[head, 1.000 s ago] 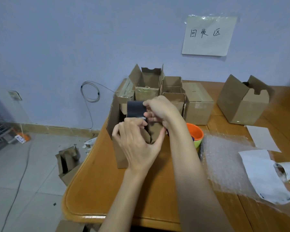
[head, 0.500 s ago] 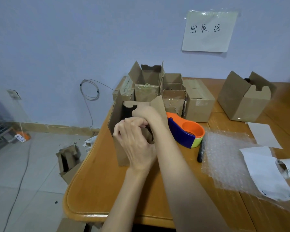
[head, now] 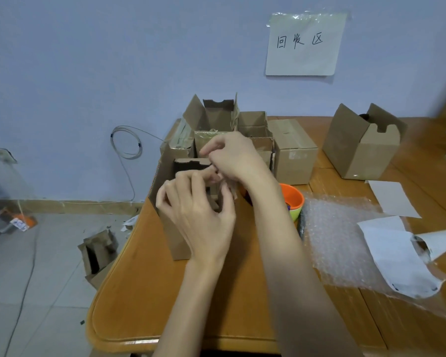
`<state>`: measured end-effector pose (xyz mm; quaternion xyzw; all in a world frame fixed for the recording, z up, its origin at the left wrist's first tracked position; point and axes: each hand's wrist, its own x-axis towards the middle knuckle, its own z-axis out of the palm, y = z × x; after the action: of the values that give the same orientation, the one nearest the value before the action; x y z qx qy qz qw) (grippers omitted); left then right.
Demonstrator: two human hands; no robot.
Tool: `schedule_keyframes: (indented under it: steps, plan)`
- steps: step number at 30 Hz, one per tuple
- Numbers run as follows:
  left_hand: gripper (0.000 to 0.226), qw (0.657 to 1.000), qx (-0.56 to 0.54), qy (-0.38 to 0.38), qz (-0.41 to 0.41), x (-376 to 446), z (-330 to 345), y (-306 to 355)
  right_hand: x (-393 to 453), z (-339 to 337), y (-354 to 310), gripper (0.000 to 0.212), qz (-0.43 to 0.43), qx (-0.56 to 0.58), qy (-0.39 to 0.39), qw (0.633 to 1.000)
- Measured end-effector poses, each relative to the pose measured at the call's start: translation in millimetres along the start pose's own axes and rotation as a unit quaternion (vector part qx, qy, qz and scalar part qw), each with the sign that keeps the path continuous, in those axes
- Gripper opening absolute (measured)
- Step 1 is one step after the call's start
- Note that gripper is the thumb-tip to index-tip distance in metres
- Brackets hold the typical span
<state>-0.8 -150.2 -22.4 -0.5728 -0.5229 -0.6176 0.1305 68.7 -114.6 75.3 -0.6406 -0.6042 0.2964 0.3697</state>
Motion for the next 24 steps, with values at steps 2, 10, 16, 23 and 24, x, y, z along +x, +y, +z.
schedule_keyframes:
  steps: [2,10,16,23,24]
  plan:
    - [0.014,0.999,-0.025,0.015,-0.025,6.9,-4.7,20.3,-7.6,-17.5,9.9,0.036,-0.01,0.138,0.053,0.989]
    - [0.008,0.941,-0.159,-0.27,0.129,-32.5,15.1,98.0,-43.1,-102.4,104.7,0.018,0.078,0.043,0.24,0.967]
    - [0.054,0.847,0.068,-0.524,0.053,-82.3,53.0,86.1,-72.4,-115.8,169.3,0.01,0.202,-0.041,0.097,0.974]
    - [0.073,0.838,0.106,-0.535,0.013,-88.7,65.9,86.4,-80.5,-112.4,211.0,0.01,0.206,-0.08,0.097,0.97]
    - [0.071,0.839,0.102,-0.534,0.006,-89.1,65.8,86.2,-79.4,-111.7,215.9,0.012,0.199,-0.077,0.108,0.971]
